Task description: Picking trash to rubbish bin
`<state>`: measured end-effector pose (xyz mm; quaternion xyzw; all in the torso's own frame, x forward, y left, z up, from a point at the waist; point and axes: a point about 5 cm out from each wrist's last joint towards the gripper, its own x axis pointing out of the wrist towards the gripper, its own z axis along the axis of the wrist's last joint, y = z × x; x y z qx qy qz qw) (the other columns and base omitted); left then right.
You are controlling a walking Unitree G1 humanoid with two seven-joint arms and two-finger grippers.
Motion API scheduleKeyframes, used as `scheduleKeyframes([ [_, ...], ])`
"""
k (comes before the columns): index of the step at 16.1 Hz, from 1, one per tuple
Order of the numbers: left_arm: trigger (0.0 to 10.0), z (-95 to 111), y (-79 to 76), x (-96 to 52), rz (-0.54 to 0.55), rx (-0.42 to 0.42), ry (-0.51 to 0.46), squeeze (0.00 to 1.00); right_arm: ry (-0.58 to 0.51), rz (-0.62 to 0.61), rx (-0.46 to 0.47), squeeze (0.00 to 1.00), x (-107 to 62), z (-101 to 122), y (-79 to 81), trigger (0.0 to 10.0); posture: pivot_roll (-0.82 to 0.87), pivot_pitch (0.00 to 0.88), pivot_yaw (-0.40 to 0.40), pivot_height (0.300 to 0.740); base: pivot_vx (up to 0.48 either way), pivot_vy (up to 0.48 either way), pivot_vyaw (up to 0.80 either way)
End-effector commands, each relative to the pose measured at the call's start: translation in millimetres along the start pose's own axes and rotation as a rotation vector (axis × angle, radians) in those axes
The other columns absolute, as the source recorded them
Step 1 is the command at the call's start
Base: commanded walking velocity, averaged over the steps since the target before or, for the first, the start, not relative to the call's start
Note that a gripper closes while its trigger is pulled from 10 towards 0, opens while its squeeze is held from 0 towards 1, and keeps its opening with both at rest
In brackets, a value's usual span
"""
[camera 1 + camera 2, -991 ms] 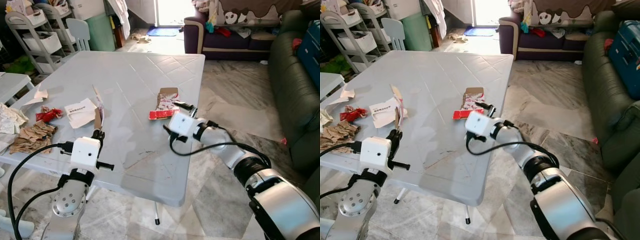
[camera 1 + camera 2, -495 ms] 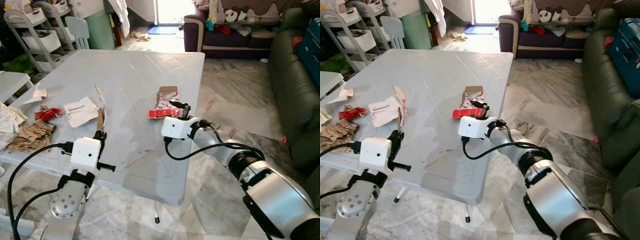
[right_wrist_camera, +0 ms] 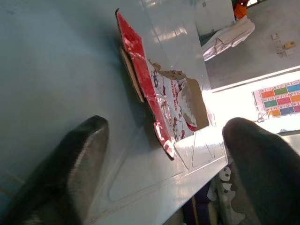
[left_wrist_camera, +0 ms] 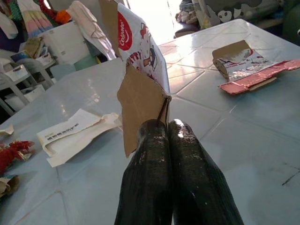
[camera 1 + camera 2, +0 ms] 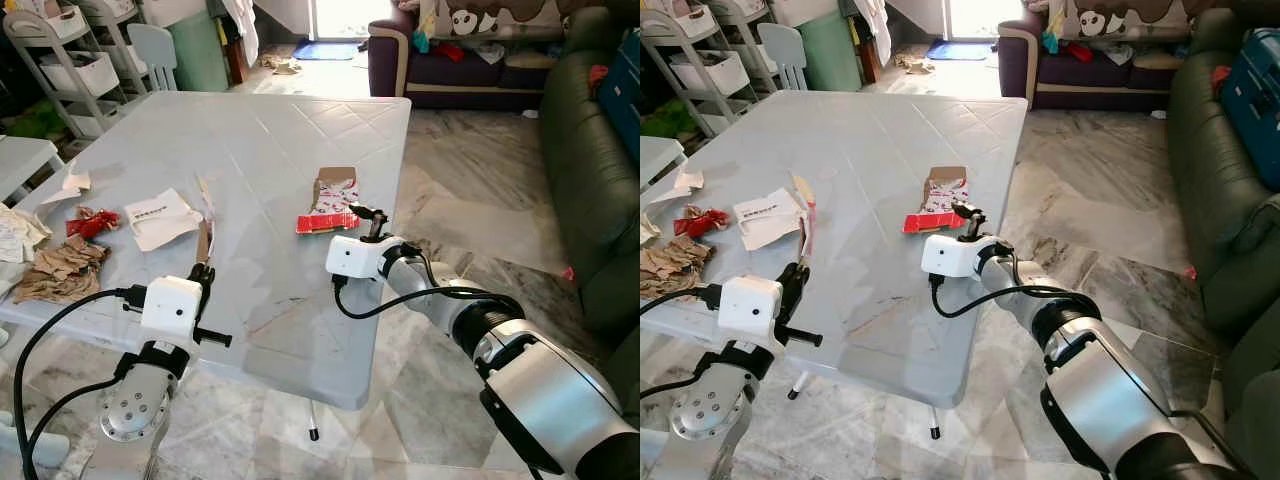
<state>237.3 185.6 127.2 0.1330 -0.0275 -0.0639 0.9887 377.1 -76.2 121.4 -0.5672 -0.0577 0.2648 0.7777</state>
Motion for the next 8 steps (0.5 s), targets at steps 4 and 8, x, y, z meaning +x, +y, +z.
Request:
scheduleKeyframes([
  [4,0.0,4.5,-0.8,0.4,-0.005,0.001,-0.009,0.00,-0.002,-0.045,-0.015,0.00,3.0,4.2,-8.9,0.0,0.25,0.076,0.046,0.740,0.000,0.000,0.00],
  [8,0.0,3.9,0.2,1.3,0.005,-0.002,-0.009,0.00,-0.018,-0.077,-0.004,0.00,4.8,8.7,-13.7,0.0,0.25,0.077,0.039,0.740,0.000,0.000,0.00],
])
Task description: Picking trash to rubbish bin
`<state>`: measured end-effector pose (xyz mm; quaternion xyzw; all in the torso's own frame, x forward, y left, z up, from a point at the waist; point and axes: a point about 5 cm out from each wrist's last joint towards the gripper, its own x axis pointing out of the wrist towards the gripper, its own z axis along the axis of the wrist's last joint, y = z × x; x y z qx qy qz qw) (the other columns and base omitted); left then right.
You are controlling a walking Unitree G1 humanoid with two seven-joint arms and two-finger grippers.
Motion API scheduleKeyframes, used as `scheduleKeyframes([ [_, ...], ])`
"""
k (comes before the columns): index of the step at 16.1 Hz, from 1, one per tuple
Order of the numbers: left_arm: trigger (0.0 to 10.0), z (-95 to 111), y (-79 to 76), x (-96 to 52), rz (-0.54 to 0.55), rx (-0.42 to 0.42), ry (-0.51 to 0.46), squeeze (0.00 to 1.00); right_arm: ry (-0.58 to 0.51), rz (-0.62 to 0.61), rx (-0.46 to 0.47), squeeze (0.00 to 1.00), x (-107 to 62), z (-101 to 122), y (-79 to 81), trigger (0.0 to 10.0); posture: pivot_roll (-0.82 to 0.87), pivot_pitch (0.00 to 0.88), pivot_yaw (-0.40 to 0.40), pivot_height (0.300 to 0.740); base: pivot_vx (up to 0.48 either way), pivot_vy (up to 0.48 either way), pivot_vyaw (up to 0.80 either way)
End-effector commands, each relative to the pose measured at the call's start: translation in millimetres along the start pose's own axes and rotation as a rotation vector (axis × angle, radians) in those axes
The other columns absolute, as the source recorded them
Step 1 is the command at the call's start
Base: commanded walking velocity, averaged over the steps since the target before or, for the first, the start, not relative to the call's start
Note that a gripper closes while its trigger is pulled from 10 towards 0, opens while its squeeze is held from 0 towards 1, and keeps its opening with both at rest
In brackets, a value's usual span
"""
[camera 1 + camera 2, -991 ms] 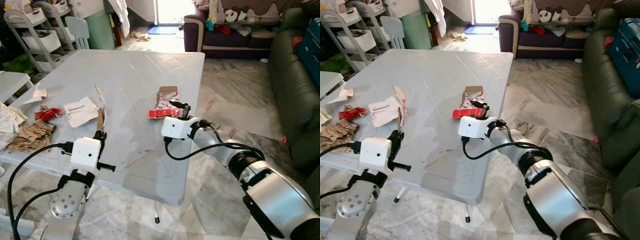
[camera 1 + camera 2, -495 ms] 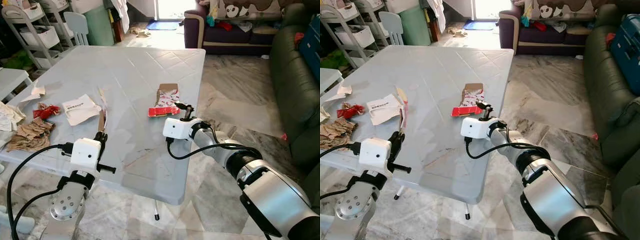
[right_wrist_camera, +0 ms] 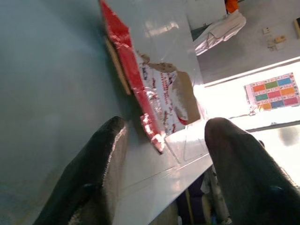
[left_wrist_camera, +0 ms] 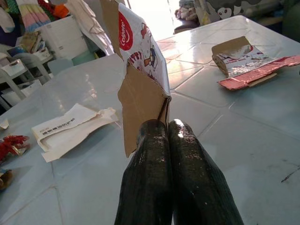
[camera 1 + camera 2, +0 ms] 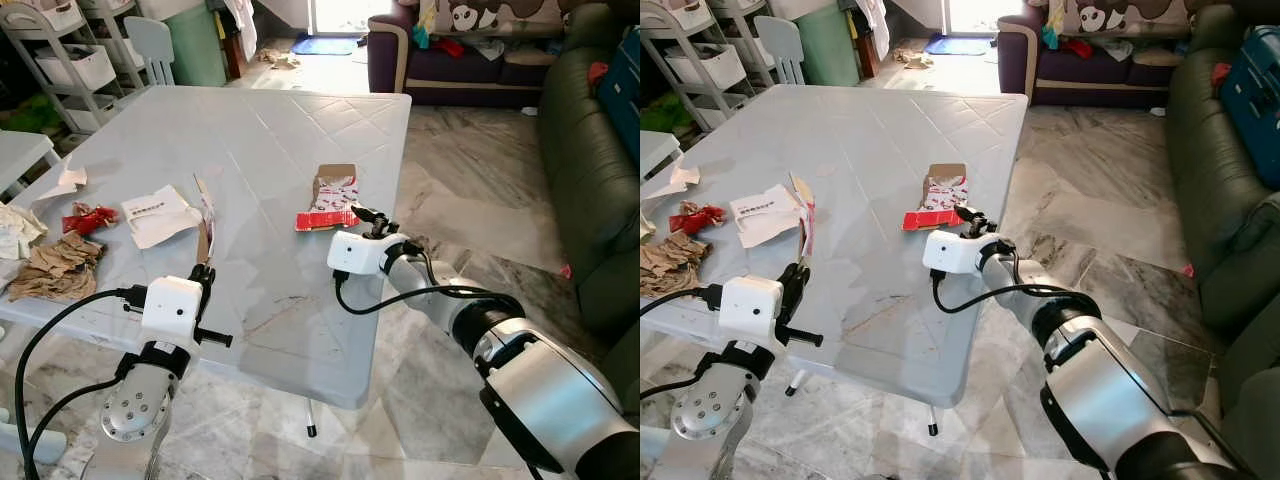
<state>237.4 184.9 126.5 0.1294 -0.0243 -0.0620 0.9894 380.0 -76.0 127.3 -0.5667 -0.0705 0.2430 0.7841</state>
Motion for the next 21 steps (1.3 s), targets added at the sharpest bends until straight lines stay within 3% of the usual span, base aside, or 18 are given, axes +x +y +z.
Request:
scheduleKeyframes([
  [1,0.0,4.1,0.8,1.6,0.004,0.003,-0.016,0.00,-0.031,-0.027,0.002,0.00,4.9,10.5,-7.7,0.0,0.25,0.075,0.036,0.740,0.000,0.000,0.00],
  [15,0.0,4.8,2.7,2.4,0.019,0.004,-0.022,0.00,-0.081,0.030,-0.037,0.00,5.4,17.9,-1.1,0.0,0.26,0.071,0.018,0.740,0.000,0.000,0.00],
  [16,0.0,4.7,2.4,2.7,0.018,0.003,-0.022,0.00,-0.084,0.034,-0.042,0.00,4.9,17.3,-0.5,7.7,0.26,0.071,0.017,0.740,0.000,0.000,0.00],
  [17,0.0,4.7,1.8,3.3,0.018,0.001,-0.023,0.00,-0.085,0.036,-0.042,1.00,4.4,16.5,0.0,10.0,0.25,0.071,0.017,0.740,0.000,0.000,0.00],
  [21,0.0,4.3,-0.4,5.0,0.012,-0.003,-0.025,0.00,-0.084,0.052,-0.062,1.00,1.6,11.7,3.6,10.0,0.25,0.064,0.018,0.740,0.000,0.000,0.00],
])
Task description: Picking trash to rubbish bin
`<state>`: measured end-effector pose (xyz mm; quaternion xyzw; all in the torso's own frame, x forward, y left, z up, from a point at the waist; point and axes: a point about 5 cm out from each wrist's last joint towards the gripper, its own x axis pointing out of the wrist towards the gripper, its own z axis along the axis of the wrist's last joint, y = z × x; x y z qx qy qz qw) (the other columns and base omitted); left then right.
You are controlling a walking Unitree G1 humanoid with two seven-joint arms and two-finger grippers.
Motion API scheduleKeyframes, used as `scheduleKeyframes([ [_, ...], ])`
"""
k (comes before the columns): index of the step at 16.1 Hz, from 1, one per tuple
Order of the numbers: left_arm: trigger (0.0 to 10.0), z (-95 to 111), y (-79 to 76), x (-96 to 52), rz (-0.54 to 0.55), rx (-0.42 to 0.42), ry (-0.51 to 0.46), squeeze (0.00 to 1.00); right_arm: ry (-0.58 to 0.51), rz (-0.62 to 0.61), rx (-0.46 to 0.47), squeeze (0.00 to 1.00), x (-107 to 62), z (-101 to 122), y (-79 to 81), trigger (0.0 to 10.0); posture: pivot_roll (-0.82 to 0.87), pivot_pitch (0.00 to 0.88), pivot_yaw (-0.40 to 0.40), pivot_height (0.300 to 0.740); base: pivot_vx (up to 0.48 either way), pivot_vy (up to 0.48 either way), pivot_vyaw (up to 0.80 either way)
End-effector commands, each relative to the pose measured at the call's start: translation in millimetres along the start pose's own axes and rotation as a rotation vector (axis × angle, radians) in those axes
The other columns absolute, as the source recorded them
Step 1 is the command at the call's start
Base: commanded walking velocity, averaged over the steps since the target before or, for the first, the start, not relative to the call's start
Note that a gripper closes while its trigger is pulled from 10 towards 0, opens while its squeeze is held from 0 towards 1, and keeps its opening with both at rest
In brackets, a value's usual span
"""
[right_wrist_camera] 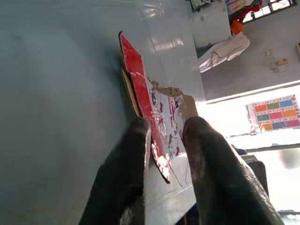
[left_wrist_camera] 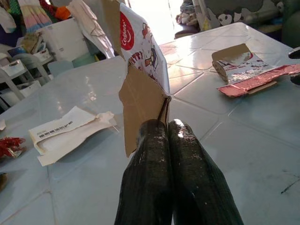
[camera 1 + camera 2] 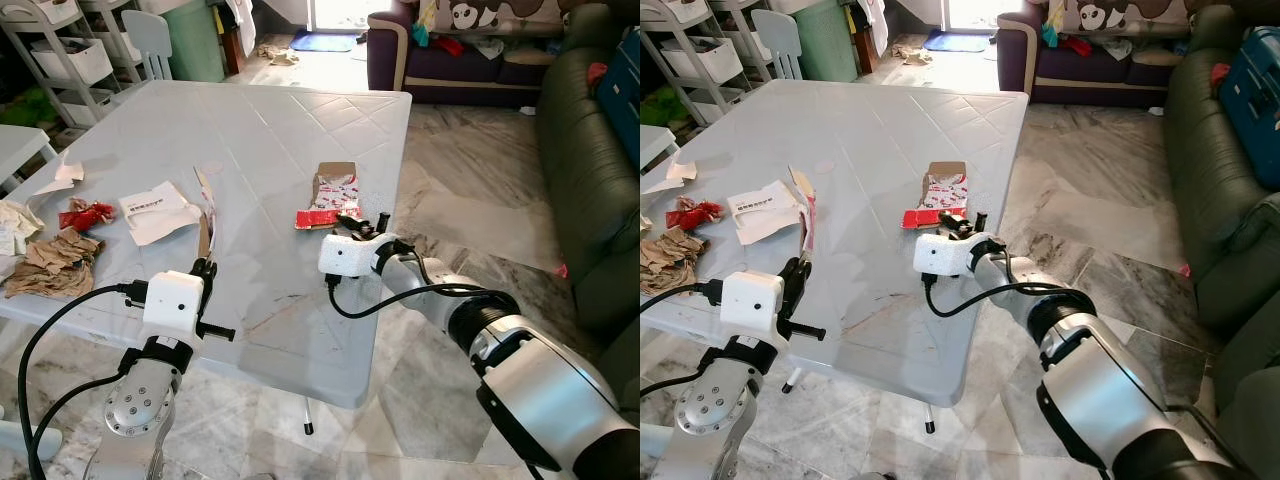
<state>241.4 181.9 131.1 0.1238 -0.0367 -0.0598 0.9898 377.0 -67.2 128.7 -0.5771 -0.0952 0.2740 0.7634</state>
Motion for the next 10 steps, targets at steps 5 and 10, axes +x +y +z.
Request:
scheduleKeyframes([
  [5,0.0,-0.9,0.1,2.6,-0.002,0.007,-0.001,0.00,0.013,0.056,-0.055,1.00,-4.1,-7.1,7.0,10.0,0.24,0.068,0.022,0.740,0.000,0.000,0.00],
  [10,0.0,-0.3,0.7,1.2,0.000,0.008,-0.002,0.00,0.047,0.039,-0.160,0.00,-2.2,-8.9,3.7,10.0,0.25,0.078,0.021,0.740,0.000,0.000,0.00],
])
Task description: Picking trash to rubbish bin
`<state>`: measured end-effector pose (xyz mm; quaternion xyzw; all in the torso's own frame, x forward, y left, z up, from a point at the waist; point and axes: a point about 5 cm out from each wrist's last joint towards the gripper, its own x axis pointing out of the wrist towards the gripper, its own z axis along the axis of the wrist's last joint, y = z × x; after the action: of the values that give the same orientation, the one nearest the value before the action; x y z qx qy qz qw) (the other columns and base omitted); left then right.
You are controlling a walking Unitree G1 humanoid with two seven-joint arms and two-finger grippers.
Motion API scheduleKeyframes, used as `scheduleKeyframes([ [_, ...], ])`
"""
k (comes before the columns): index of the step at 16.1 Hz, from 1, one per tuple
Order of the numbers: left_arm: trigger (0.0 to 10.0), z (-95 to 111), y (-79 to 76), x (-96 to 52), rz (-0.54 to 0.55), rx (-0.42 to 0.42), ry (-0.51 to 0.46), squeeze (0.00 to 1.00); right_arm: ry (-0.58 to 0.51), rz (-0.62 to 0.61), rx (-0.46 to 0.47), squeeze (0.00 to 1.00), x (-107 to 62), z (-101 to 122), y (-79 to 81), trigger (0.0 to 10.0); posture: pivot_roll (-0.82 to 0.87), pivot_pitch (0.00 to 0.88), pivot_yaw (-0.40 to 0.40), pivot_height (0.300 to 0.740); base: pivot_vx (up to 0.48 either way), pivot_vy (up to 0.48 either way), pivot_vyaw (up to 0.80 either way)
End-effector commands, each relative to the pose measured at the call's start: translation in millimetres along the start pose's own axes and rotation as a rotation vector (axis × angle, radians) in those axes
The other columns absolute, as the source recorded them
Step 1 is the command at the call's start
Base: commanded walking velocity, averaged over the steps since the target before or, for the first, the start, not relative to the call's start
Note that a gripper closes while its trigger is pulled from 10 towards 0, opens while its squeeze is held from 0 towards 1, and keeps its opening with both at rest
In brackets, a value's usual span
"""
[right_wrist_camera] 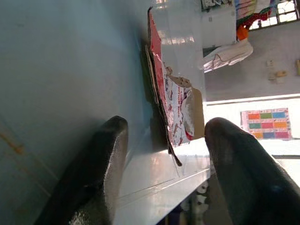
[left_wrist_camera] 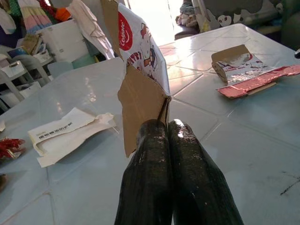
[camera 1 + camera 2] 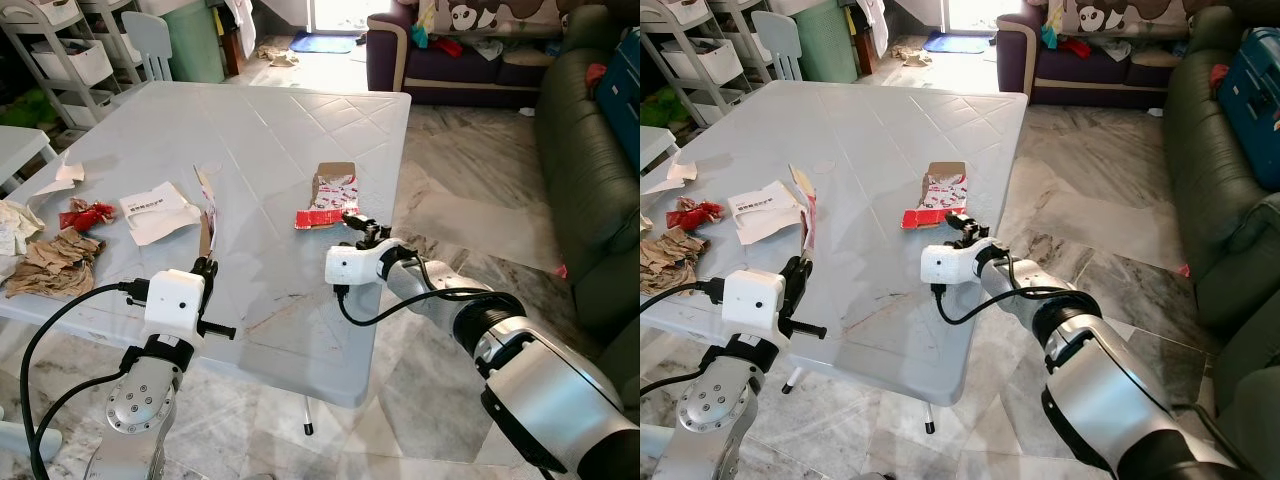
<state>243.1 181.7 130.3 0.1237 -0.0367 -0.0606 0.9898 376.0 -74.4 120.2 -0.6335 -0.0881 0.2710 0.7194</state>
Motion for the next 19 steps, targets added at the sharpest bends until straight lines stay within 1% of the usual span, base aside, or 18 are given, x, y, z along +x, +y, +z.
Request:
scheduleKeyframes([
  [1,0.0,0.6,1.0,-0.7,0.002,0.008,-0.002,0.00,0.012,-0.001,-0.033,0.00,1.0,-1.3,-3.8,10.0,0.25,0.078,0.021,0.740,0.000,0.000,0.00],
  [2,0.0,0.6,1.2,-0.9,0.003,0.009,-0.001,0.00,0.021,-0.003,-0.036,0.00,1.1,-2.1,-4.5,10.0,0.25,0.080,0.020,0.740,0.000,0.000,0.00],
  [3,0.0,0.8,1.4,-0.8,0.003,0.010,-0.001,0.00,0.028,-0.007,-0.040,0.00,1.3,-2.7,-5.5,5.2,0.25,0.081,0.020,0.740,0.000,0.000,0.00],
  [4,0.0,1.3,2.4,-0.1,0.005,0.012,-0.002,0.00,0.035,-0.015,-0.044,0.00,1.8,-2.9,-7.1,0.0,0.26,0.083,0.019,0.740,0.000,0.000,0.00],
  [10,0.0,1.7,3.2,0.6,0.008,0.015,-0.004,0.00,0.041,-0.045,-0.035,0.00,3.8,-1.3,-14.0,0.0,0.26,0.081,0.016,0.740,0.000,0.000,0.00],
  [19,0.0,1.7,3.9,0.2,0.020,0.015,-0.006,0.00,0.025,-0.059,-0.020,0.00,6.5,5.1,-16.1,0.0,0.27,0.080,0.005,0.740,0.000,0.000,0.00],
])
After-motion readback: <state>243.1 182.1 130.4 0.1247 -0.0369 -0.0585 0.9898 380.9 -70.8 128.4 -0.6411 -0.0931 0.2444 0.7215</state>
